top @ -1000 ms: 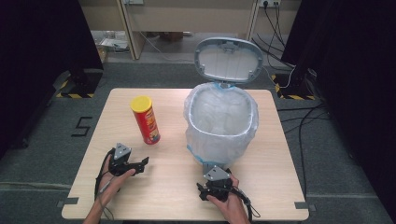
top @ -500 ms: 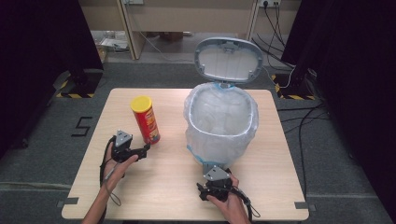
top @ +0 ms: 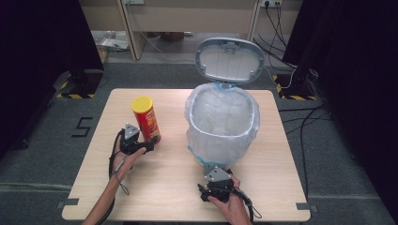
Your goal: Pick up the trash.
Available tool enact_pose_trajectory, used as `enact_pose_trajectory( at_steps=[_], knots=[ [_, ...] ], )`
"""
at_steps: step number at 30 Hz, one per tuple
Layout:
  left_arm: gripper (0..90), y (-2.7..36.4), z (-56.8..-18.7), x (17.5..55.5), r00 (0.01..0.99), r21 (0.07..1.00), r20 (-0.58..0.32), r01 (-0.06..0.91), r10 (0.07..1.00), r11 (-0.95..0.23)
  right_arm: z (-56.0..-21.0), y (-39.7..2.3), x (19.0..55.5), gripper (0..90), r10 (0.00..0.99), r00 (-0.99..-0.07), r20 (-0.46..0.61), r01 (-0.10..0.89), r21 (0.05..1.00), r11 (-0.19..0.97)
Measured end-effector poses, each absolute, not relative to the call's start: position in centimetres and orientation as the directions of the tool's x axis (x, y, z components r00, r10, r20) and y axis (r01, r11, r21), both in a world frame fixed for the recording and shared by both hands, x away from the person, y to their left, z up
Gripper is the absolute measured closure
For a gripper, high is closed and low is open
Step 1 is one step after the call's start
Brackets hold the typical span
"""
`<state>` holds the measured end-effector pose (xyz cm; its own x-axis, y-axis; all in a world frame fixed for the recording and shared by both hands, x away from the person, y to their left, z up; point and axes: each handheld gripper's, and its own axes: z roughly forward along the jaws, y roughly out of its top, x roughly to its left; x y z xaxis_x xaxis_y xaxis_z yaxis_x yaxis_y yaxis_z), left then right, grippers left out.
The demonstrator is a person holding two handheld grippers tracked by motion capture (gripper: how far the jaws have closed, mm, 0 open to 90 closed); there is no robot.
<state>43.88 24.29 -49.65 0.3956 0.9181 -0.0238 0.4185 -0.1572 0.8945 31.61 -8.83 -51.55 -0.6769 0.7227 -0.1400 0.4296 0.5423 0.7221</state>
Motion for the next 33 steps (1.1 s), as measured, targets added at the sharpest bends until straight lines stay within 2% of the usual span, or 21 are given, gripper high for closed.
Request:
enact_pose_trajectory(
  at_steps=[14, 15, 16, 21, 28, 33],
  knots=[
    [15.2, 23.7, -50.7, 46.2, 0.359, 0.904, 0.0, 0.4, 0.933, -0.154, -51.6, -8.9, 31.6, 17.2, 0.717, -0.682, -0.142, 0.422, 0.724, 0.545],
    [21.6, 23.8, -50.8, 46.4, 0.367, 0.902, -0.026, 0.41, 0.93, -0.137, -51.6, -8.9, 31.6, 17.2, 0.718, -0.682, -0.143, 0.423, 0.724, 0.545],
    [23.5, 23.8, -50.8, 46.4, 0.367, 0.902, -0.026, 0.41, 0.93, -0.137, -51.6, -8.9, 31.6, 17.2, 0.718, -0.682, -0.143, 0.423, 0.724, 0.545],
    [23.8, 24.0, -50.8, 46.1, 0.365, 0.902, -0.012, 0.406, 0.931, -0.147, -51.6, -8.9, 31.6, 17.2, 0.718, -0.681, -0.143, 0.423, 0.724, 0.545],
    [23.9, 23.8, -49.5, 45.1, 0.405, 0.903, -0.005, 0.395, 0.914, -0.17, -51.6, -8.9, 31.6, 17.2, 0.718, -0.681, -0.142, 0.423, 0.724, 0.545],
    [23.9, 23.8, -47.9, 44.5, 0.43, 0.905, -0.04, 0.399, 0.902, -0.15, -51.6, -8.9, 31.6, 17.2, 0.718, -0.681, -0.142, 0.424, 0.723, 0.545]
  ],
)
